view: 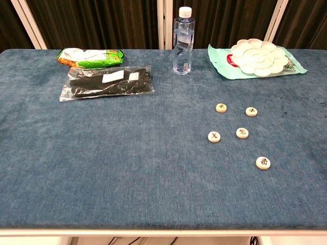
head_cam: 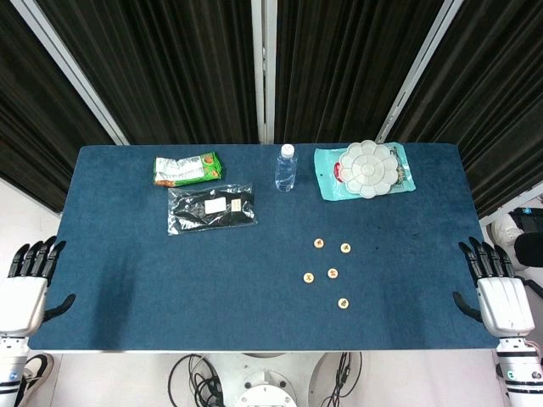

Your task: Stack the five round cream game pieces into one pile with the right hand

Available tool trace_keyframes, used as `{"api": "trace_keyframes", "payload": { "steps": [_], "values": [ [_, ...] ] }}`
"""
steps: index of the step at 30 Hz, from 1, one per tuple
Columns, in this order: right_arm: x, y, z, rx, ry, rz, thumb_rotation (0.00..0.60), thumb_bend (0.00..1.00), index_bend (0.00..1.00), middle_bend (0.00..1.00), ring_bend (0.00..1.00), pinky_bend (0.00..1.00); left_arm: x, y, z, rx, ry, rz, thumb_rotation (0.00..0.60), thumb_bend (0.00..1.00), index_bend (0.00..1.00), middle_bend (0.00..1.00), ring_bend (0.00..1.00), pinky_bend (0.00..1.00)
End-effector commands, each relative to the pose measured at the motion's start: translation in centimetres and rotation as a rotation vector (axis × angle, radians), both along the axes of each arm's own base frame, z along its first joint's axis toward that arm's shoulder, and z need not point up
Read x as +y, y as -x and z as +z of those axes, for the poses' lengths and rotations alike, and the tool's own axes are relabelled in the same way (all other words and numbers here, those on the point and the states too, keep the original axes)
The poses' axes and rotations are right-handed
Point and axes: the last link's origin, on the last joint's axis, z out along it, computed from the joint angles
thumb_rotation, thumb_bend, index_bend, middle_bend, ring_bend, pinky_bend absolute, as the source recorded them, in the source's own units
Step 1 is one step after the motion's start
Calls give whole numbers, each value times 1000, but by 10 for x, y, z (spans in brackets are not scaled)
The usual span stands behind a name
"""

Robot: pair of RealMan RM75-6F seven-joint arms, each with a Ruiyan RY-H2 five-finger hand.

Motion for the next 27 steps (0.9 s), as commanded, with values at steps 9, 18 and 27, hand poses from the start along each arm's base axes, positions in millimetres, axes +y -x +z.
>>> {"api": "trace_keyframes", "payload": {
  "steps": [9, 18, 27],
  "values": [
    [-5, -8, -5, 3, -25, 24, 600, 223, 0, 0, 0, 0, -1, -2, 0, 4, 7, 3, 600, 180, 30, 0, 0, 0],
    [-27, -52, -31, 55, -140, 161, 600, 175, 0, 0, 0, 0, -4, -7, 2, -9, 5, -6, 600, 179, 30, 0, 0, 0],
    [-64, -94, -88, 58, -297, 239, 600, 224, 0, 0, 0, 0, -8, -11, 5, -11, 1, -17, 600, 180, 30, 0, 0, 0]
  ]
}}
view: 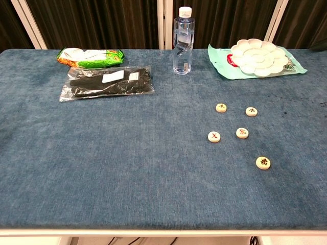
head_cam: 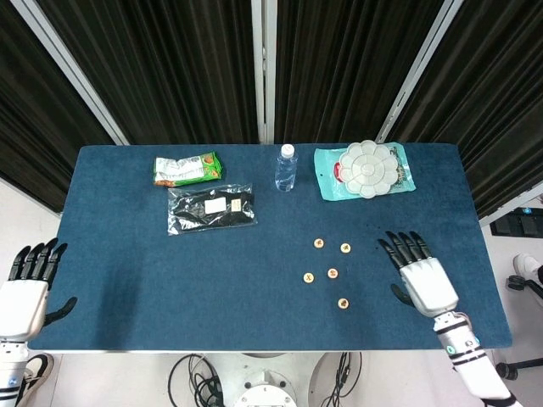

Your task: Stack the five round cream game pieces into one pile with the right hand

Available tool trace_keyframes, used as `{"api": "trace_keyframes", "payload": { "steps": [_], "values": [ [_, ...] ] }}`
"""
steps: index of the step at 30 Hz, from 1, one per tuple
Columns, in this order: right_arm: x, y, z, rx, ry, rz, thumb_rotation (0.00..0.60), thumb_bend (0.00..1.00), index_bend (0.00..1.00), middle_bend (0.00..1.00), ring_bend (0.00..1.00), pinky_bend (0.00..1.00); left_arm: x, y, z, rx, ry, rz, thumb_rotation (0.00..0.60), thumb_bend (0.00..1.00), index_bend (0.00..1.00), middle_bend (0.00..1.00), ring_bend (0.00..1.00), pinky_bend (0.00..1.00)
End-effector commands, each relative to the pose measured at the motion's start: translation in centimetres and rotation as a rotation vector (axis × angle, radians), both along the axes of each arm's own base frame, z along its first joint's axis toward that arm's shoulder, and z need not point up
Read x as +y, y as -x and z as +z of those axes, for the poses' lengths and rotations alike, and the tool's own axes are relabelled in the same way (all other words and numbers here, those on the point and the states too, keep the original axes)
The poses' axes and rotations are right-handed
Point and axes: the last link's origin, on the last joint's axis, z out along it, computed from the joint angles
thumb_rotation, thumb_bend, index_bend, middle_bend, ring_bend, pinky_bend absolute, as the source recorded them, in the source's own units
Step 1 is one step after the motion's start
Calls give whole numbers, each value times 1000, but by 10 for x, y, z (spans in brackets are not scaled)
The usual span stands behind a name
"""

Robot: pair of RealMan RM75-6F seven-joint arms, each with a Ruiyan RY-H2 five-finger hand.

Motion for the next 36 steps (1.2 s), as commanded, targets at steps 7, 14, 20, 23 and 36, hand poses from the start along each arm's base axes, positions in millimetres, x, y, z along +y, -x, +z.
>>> {"api": "trace_keyframes", "payload": {
  "steps": [7, 14, 20, 23, 36],
  "values": [
    [-15, -38, -58, 24, -129, 72, 600, 224, 0, 0, 0, 0, 0, 1, -1, 0, 24, 10, 600, 180, 30, 0, 0, 0],
    [-24, -48, -88, 9, -183, 60, 600, 275, 61, 0, 0, 0, 0, 2, 0, -3, 36, 21, 600, 185, 30, 0, 0, 0],
    [-29, -49, -104, 19, -201, 57, 600, 279, 91, 0, 0, 0, -2, 4, 1, -2, 57, 56, 600, 187, 30, 0, 0, 0],
    [-31, -51, -110, 13, -212, 58, 600, 279, 127, 0, 0, 0, -2, 3, 1, -3, 62, 57, 600, 189, 31, 0, 0, 0],
    [-38, -58, -134, -38, -254, 43, 600, 281, 282, 0, 0, 0, -3, 2, 2, -7, 60, 48, 600, 189, 31, 0, 0, 0]
  ]
}}
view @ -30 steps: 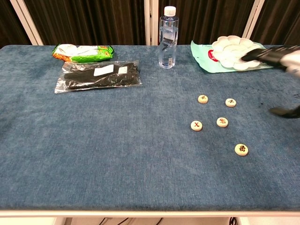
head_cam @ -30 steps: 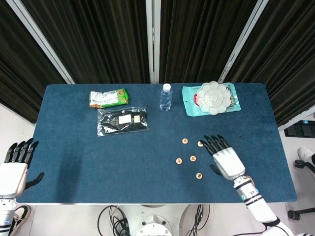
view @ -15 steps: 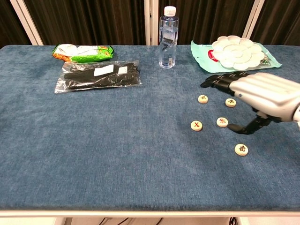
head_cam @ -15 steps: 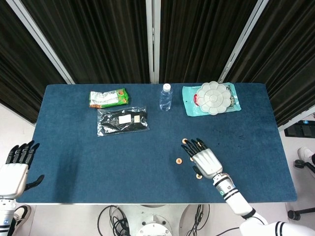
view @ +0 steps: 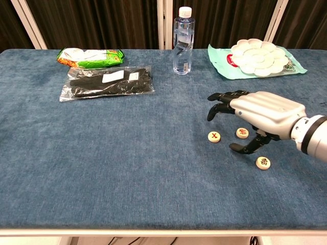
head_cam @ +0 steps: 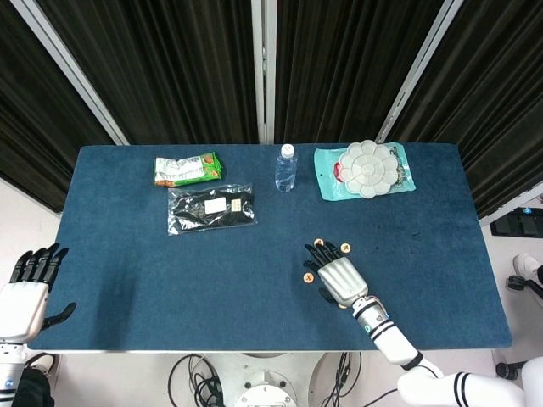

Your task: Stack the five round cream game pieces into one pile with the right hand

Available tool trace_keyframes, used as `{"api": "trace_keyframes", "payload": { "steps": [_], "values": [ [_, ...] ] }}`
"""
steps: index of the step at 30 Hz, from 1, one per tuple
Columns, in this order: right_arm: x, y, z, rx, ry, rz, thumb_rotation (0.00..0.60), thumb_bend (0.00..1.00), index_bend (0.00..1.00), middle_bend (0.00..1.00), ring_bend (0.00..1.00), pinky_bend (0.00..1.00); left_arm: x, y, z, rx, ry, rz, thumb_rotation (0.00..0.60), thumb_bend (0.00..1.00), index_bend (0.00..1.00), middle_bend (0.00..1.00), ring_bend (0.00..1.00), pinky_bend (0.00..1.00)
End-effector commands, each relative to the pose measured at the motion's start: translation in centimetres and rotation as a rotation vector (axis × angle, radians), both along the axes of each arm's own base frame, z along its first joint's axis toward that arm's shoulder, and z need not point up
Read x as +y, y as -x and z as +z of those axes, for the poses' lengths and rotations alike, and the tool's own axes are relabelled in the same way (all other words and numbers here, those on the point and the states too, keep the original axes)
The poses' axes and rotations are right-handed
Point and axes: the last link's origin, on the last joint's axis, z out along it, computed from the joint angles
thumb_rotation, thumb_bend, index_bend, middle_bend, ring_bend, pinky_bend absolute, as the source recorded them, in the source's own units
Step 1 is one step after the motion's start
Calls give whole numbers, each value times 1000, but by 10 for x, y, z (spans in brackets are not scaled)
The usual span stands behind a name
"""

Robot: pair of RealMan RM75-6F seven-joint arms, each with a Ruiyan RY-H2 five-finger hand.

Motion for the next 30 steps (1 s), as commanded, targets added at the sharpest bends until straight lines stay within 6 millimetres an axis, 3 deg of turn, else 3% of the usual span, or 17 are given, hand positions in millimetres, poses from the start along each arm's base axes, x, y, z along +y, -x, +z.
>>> {"api": "trace_keyframes", "payload": {
  "steps": [1, 30],
  "values": [
    [-1, -2, -3, -5, 4, 5, 600, 281, 293, 0, 0, 0, 0, 0, 0, -1, 0, 1, 600, 189, 31, 0, 0, 0],
    [-9, -1, -20, -17, 26, -12, 600, 305, 421, 5, 0, 0, -1, 2, 2, -7, -1, 22, 600, 190, 34, 0, 0, 0]
  ]
}}
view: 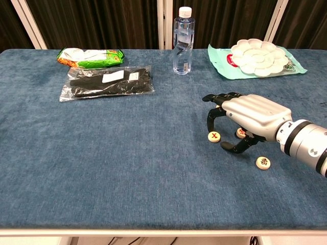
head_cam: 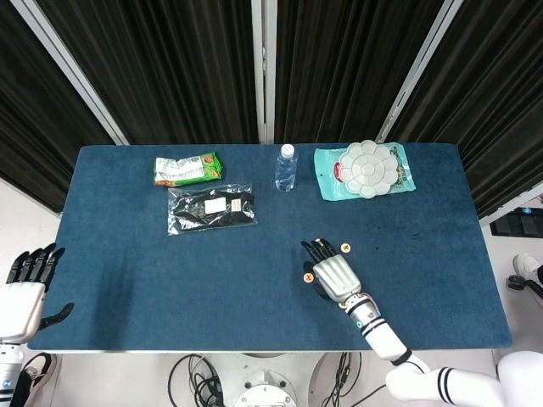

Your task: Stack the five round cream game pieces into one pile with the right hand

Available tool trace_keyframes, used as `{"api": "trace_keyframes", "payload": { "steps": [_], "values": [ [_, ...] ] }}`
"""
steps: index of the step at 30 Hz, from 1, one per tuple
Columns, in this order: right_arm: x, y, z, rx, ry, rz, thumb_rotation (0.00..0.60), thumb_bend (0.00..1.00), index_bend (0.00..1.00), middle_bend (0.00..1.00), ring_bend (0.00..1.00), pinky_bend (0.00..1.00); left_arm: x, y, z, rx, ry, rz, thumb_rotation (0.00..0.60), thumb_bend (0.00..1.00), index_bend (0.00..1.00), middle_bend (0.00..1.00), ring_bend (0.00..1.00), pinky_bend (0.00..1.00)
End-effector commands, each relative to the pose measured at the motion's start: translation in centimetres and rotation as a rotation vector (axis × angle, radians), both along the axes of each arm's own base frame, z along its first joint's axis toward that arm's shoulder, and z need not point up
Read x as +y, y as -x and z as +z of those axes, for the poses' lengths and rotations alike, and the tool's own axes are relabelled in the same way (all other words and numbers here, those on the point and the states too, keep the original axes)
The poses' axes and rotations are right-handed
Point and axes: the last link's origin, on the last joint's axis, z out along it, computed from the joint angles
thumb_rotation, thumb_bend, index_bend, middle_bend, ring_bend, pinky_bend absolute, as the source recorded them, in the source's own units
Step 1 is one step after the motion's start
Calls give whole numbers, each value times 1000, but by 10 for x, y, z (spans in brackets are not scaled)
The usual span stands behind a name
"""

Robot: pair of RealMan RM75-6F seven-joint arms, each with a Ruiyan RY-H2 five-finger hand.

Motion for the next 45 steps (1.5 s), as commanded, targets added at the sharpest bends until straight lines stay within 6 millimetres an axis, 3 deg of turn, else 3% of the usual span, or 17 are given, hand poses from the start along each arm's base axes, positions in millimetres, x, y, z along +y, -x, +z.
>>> {"api": "trace_keyframes", "payload": {
  "steps": [1, 15, 21, 29, 35, 45],
  "values": [
    [-1, -1, 0, -4, 0, -1, 600, 306, 423, 5, 0, 0, 0, 0, 0, 0, 1, 0, 600, 190, 34, 0, 0, 0],
    [-3, -1, 0, -16, 25, 5, 600, 313, 508, 17, 0, 0, 0, 1, 0, -2, 2, 2, 600, 190, 34, 0, 0, 0],
    [-7, 3, 17, -30, 63, 1, 600, 313, 513, 18, 0, 0, 0, 1, 1, -3, 3, 6, 600, 190, 34, 0, 0, 0],
    [-9, 23, 43, -9, 93, -41, 600, 316, 527, 20, 0, 0, 0, 2, 0, -3, 8, 12, 600, 190, 34, 0, 0, 0],
    [-7, 37, 44, 15, 57, -80, 600, 317, 531, 16, 0, 0, 0, 2, 0, 0, 6, 15, 600, 190, 34, 0, 0, 0],
    [-6, 39, 42, 13, 49, -75, 600, 317, 534, 14, 0, 0, 1, 3, 0, 3, 7, 16, 600, 190, 34, 0, 0, 0]
  ]
}}
